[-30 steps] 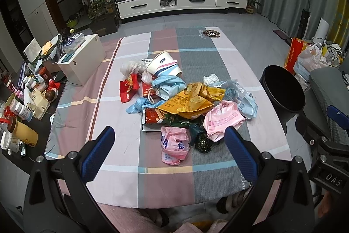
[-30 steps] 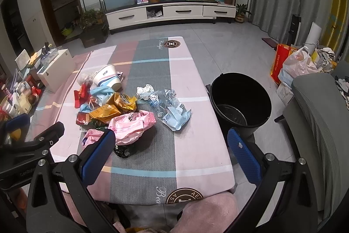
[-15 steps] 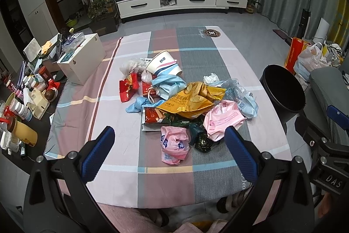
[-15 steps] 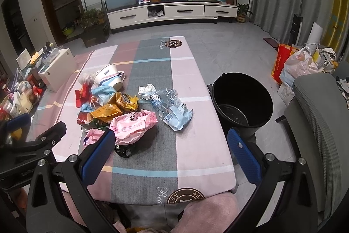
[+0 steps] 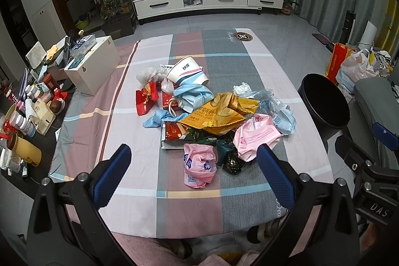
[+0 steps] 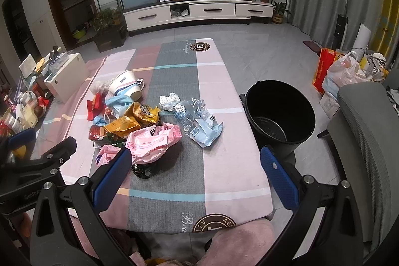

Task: Collect trash
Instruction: 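Grasp the pink plastic bag with the left tool while the right tool grasps another pink bag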

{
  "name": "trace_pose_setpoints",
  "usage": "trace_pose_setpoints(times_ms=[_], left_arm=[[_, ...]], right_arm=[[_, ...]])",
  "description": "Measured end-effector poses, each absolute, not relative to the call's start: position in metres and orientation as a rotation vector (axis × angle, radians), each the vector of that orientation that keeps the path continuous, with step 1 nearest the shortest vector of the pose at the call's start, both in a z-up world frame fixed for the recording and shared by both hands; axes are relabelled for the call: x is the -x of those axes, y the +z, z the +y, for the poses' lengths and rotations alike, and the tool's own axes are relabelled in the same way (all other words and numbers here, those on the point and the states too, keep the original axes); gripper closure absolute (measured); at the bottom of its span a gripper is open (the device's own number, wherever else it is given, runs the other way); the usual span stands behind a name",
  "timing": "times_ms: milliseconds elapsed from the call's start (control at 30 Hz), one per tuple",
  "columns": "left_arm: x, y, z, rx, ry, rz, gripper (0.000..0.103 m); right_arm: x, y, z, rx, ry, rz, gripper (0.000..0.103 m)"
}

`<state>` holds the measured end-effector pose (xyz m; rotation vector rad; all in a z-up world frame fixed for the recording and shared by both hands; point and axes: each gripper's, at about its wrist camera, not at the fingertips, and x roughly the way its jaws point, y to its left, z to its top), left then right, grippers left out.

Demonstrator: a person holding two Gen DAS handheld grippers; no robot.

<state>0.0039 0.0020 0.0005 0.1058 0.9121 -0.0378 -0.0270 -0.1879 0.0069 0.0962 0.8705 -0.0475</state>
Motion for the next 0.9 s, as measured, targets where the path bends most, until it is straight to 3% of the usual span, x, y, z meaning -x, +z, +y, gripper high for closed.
trace_pose_setpoints(times_ms=[300, 700, 733, 833, 900], left_arm=[[-0.025, -0.025, 0.038, 0.176, -0.168, 0.917, 0.003], [-0.053, -0.119, 0.067, 0.297, -0.249, 1.006, 0.004], [-0.054, -0.126, 0.064, 0.291, -0.248, 1.022, 0.007], [-0.060, -0.143, 0.058, 0.293, -0.275, 1.050, 0.032], [-0.064, -0.155, 0.055, 0.292, -0.265, 1.063, 0.043]], right_arm=[[0.010, -0.026, -0.208, -0.328, 0.152, 0.881, 0.003], [-0.030, -0.106, -0.208, -0.641, 0.319, 1.007, 0.003], [-0.034, -0.113, -0.207, -0.668, 0.318, 1.023, 0.004], [-0.045, -0.132, -0.204, -0.755, 0.328, 1.037, 0.013], [-0.049, -0.138, -0.204, -0.792, 0.336, 1.031, 0.023]])
